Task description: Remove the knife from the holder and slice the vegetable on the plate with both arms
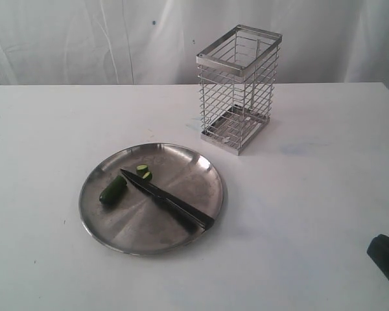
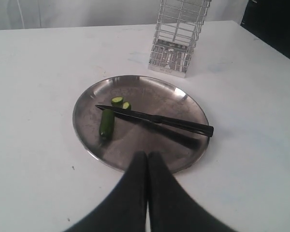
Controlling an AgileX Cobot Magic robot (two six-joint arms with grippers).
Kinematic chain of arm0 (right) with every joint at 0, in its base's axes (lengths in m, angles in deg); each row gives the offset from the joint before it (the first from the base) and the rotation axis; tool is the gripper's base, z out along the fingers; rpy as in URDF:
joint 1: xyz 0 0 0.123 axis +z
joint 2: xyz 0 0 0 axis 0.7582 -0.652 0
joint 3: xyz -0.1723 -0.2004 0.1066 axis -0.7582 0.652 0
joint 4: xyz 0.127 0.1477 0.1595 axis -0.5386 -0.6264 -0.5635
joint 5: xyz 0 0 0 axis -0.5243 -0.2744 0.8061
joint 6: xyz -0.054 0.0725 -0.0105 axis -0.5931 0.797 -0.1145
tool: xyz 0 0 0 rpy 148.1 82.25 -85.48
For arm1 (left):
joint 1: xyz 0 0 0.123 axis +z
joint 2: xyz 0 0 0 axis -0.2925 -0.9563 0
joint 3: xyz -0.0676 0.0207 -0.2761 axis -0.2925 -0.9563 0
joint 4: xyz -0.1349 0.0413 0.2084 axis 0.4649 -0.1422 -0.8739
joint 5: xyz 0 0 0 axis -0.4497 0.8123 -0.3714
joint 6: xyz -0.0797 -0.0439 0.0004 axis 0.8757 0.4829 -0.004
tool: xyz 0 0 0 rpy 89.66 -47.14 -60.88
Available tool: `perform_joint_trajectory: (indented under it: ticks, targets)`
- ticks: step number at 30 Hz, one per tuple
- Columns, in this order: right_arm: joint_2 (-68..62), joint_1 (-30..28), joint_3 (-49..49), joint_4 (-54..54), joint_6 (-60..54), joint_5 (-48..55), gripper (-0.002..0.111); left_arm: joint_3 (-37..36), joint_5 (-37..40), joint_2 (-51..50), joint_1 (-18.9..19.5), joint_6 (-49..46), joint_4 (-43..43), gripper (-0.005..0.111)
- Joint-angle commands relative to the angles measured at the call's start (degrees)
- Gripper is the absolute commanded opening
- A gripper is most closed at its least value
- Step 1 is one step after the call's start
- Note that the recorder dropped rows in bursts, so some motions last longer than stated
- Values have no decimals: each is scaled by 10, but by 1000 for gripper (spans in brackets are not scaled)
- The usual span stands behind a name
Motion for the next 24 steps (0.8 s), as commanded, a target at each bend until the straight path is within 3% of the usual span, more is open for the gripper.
perform_joint_trajectory:
  ticks: [1, 7, 12, 16, 24]
  targets:
    - [3, -3, 3, 4, -3, 2, 0, -66, -56, 34, 0, -17, 4, 0]
    - [3, -3, 3, 4, -3, 2, 0, -149, -76, 98, 0, -119, 76, 0]
    - [3, -3, 3, 4, -3, 2, 0, -191, -89, 107, 0, -128, 87, 0]
    - [3, -3, 3, 4, -3, 2, 0, -194, -126, 107, 0, -129, 87, 0]
    - [3, -3, 3, 4, -3, 2, 0, -194, -109, 107, 0, -181, 123, 0]
